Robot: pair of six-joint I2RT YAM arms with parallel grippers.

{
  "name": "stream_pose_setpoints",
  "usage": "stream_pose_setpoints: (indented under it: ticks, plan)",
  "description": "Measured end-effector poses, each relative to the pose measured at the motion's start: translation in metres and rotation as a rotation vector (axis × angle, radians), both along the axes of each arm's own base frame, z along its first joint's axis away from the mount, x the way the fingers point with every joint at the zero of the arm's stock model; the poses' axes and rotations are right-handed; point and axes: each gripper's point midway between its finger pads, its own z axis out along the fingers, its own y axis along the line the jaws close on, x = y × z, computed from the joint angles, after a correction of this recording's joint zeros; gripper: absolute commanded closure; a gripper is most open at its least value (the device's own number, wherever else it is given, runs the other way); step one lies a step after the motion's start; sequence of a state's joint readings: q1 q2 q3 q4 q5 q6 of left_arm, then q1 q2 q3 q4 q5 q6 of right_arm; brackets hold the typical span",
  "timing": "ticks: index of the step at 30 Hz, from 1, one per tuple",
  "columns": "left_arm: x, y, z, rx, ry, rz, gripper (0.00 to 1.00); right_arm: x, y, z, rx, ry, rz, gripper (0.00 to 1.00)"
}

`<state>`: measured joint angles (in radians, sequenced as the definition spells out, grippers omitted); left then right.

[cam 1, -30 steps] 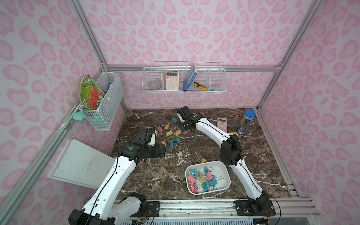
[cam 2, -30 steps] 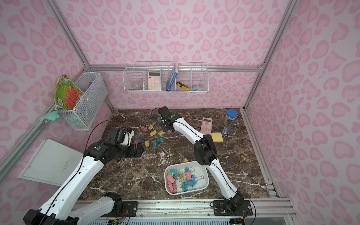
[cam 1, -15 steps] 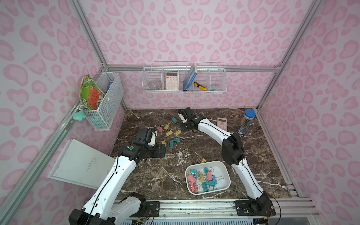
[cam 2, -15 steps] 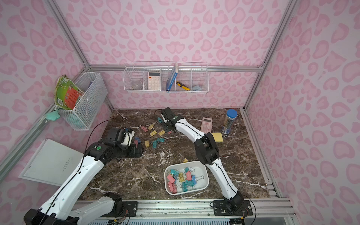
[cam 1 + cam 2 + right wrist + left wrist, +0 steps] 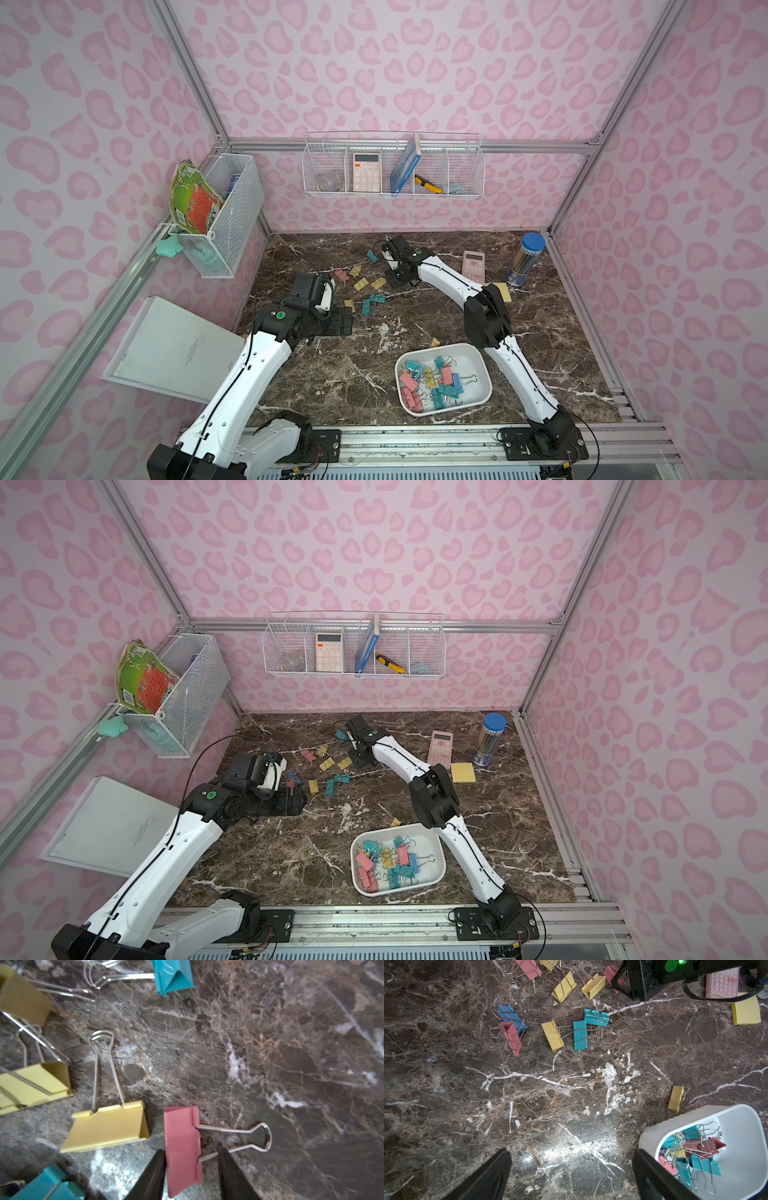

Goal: Put the binder clips in the storage box
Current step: Pick up the binder clip at the center of the board.

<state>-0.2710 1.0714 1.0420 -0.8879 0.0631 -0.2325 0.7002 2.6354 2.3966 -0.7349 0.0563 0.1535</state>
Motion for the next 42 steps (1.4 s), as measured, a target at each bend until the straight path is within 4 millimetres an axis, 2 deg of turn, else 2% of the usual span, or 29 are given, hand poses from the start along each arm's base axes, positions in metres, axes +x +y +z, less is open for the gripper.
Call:
stream_pose_setpoints:
  ticks: [9, 16, 19, 23, 29, 42]
  plan:
    - [0.0, 0.0, 0.0, 0.0, 0.0, 0.0, 0.04, 0.0, 0.004, 0.001, 0.01, -0.005, 0.01, 0.56]
    - [0.0, 0.0, 0.0, -0.001, -0.001, 0.0, 0.04, 0.0, 0.012, 0.021, -0.012, -0.071, 0.025, 0.48]
    - [0.0, 0.0, 0.0, -0.001, -0.001, 0.0, 0.04, 0.002, 0.015, 0.026, -0.011, -0.1, 0.031, 0.47]
    - [0.0, 0.0, 0.0, 0.0, -0.001, 0.0, 0.04, 0.011, 0.01, 0.023, -0.005, -0.107, 0.016, 0.51]
    - [0.0, 0.0, 0.0, 0.002, -0.001, 0.001, 0.04, 0.009, 0.011, -0.001, 0.007, -0.056, 0.021, 0.58]
    - [-0.002, 0.002, -0.001, 0.008, 0.007, 0.004, 0.04, 0.006, 0.017, -0.001, 0.037, -0.037, 0.033, 0.68]
